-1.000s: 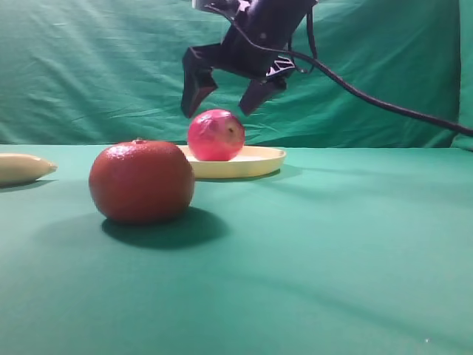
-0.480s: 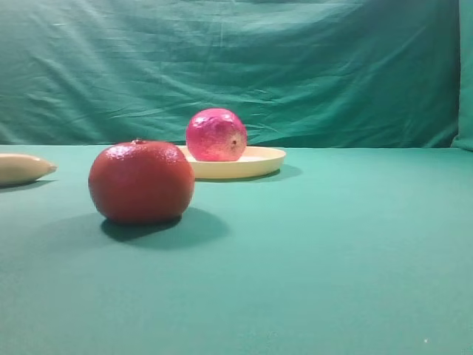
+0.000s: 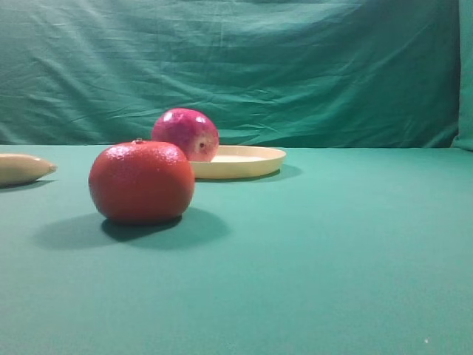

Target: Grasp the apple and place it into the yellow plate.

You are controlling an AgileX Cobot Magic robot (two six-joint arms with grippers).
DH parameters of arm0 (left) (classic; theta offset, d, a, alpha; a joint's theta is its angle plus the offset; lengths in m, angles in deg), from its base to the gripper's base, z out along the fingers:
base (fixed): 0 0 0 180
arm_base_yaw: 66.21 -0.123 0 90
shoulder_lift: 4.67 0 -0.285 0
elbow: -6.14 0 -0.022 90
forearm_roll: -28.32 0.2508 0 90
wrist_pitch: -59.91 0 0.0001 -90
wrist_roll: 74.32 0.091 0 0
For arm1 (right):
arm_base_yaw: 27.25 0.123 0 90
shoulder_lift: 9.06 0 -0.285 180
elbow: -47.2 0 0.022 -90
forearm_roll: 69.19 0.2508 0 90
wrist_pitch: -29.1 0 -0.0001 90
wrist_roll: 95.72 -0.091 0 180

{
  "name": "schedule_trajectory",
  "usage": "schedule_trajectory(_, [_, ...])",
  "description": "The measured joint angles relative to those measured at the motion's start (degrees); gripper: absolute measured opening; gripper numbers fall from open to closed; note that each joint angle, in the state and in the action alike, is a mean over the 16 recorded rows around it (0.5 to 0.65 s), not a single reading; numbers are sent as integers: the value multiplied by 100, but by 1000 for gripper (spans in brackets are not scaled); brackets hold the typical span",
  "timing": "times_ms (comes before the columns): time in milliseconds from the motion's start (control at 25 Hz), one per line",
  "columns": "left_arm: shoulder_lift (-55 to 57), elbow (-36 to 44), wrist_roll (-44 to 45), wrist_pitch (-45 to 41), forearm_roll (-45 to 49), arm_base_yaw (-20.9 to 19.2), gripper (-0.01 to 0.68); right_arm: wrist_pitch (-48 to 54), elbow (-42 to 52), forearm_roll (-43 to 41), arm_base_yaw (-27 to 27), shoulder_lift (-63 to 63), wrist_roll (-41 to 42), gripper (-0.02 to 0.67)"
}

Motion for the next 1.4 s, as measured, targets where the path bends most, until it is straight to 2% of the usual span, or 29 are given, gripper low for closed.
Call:
schedule_trajectory(320, [0, 0, 0, 0, 0, 0, 157, 102, 1360, -21, 72, 1925, -87, 0])
schedule_trajectory(560, [0, 0, 0, 0, 0, 0, 157, 872, 1733, -39, 80, 3082, -233, 0])
schedule_trajectory(800, [0, 0, 0, 0, 0, 0, 157, 1305, 1922, -161, 78, 3729, -446, 0])
schedule_trajectory(1080, [0, 0, 0, 0, 0, 0, 157, 586, 2543, -432, -239, 4120, -638, 0])
schedule_trajectory(1400, [0, 0, 0, 0, 0, 0, 157, -709, 3899, -632, -1239, 4793, -655, 0])
